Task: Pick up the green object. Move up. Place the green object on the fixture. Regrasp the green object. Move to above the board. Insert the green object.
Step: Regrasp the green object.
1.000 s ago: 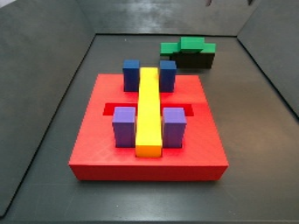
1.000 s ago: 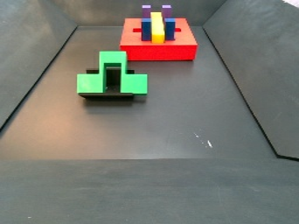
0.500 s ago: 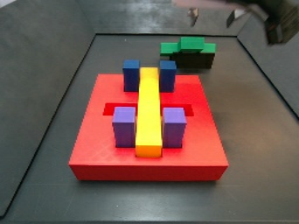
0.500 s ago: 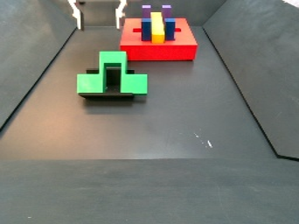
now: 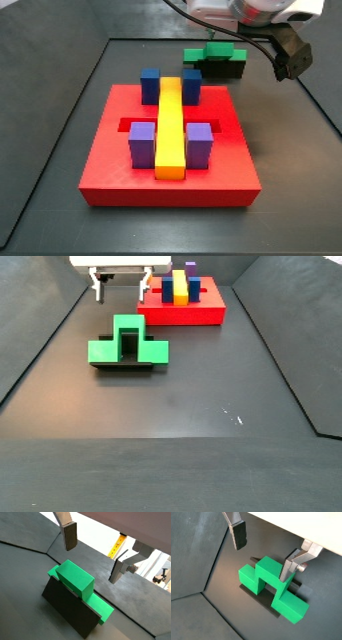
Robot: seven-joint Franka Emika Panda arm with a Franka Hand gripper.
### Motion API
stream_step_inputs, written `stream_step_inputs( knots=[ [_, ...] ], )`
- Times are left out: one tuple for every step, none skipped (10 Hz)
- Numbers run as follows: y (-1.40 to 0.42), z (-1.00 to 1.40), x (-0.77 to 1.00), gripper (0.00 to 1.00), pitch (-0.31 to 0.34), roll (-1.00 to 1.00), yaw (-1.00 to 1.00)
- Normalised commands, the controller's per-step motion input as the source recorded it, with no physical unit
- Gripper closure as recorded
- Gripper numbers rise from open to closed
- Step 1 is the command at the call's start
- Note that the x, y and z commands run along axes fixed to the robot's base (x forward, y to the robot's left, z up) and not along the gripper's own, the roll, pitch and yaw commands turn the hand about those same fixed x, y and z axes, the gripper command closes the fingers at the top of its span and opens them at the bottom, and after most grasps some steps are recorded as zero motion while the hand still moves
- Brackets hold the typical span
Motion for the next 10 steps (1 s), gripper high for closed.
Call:
stream_step_inputs(
  knots=[
    [0.0, 0.0, -0.06, 0.0, -0.029, 0.0, 0.0],
    [-0.06, 0.0, -0.09, 0.0, -0.003, 0.0, 0.0],
    [-0.02, -0.24, -0.28, 0.0, -0.091, 0.0, -0.01],
    [0.0, -0.23, -0.31, 0.0, -0.089, 0.0, -0.07],
    [0.0, -0.21, -0.31, 0.0, -0.086, 0.0, -0.08],
    [0.0, -0.1, -0.23, 0.0, -0.057, 0.0, -0.06],
    [0.0, 0.0, 0.05, 0.0, 0.0, 0.0, 0.0],
    [0.0, 0.0, 0.12, 0.0, 0.0, 0.0, 0.03],
    [0.0, 0.0, 0.19, 0.0, 0.0, 0.0, 0.05],
    [0.02, 0.0, 0.23, 0.0, 0.0, 0.0, 0.06]
  ],
)
